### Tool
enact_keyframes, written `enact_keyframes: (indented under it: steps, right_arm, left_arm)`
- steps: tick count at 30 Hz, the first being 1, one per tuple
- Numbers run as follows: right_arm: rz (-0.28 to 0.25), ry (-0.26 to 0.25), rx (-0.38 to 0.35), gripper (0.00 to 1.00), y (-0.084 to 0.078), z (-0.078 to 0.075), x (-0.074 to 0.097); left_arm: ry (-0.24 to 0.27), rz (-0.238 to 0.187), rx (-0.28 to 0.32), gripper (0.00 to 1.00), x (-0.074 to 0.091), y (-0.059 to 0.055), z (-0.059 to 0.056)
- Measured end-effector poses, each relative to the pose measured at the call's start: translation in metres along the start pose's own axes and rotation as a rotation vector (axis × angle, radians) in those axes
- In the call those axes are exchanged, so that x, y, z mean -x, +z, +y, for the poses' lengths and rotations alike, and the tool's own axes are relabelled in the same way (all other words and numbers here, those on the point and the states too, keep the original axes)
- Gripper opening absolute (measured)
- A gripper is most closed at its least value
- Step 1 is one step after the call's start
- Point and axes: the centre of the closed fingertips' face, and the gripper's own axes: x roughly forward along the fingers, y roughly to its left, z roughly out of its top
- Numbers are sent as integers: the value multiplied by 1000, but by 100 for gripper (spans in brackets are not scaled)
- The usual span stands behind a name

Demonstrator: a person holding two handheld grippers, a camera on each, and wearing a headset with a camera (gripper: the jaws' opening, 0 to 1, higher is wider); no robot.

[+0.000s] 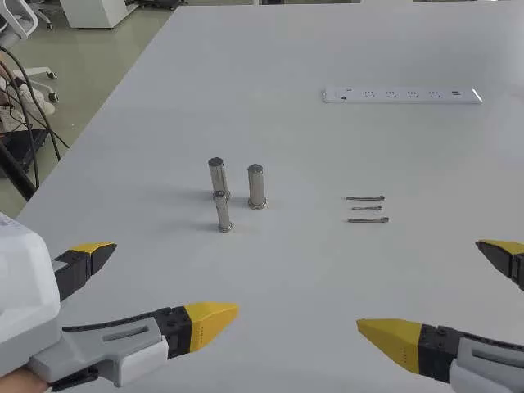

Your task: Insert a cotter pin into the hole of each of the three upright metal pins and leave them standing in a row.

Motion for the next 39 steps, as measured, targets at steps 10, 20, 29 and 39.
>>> enact_keyframes:
  steps: [10, 20, 29, 39]
  right_arm:
    - [6, 3, -13, 98, 0, 0, -1]
    - [17, 2, -13, 98, -3, -1, 0]
    - [16, 13, -16, 98, -2, 2, -1]
    - [16, 16, -18, 98, -1, 2, -1]
  left_arm:
    - [-2, 0, 9, 99, 0, 0, 2]
    - [-3, 4, 6, 99, 1, 1, 2]
    - [-16, -4, 2, 92, 2, 3, 0]
    - [-29, -36, -48, 92, -1, 8, -5]
